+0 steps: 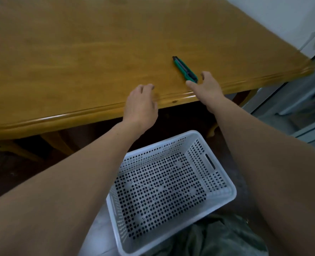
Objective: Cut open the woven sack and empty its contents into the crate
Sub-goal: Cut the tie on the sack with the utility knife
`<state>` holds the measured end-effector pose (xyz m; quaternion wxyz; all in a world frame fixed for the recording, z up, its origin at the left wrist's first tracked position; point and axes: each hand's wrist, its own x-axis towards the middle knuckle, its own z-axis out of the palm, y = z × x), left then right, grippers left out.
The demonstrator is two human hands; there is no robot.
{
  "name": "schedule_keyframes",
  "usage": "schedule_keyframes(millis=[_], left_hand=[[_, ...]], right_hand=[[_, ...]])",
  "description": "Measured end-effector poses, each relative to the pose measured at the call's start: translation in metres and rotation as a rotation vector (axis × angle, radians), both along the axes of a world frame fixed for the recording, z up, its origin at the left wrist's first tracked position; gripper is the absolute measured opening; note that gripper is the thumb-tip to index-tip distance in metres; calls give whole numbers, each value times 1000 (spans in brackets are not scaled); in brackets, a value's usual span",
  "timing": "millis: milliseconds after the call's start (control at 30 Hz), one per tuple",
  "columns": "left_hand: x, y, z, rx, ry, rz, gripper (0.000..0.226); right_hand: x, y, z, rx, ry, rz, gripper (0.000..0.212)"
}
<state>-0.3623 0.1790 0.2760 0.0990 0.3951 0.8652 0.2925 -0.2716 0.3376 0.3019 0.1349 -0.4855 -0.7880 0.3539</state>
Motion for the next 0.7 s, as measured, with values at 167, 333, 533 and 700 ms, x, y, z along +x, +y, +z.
schedule_keyframes(millis=[167, 333, 533, 700], left_hand=[[-34, 15, -11, -6, -38, -41, 54], [-44, 25, -15, 43, -54, -6, 55], [-43, 25, -9, 9, -132, 25, 55], [-2, 8, 0, 49, -219, 0, 43]], right_hand=[[-42, 27, -20, 28, -83, -57, 82], [-65, 45, -38, 278, -338, -117, 60], [-53, 35, -35, 265, -310, -136, 47], [21, -28, -40, -71, 156, -214, 39]])
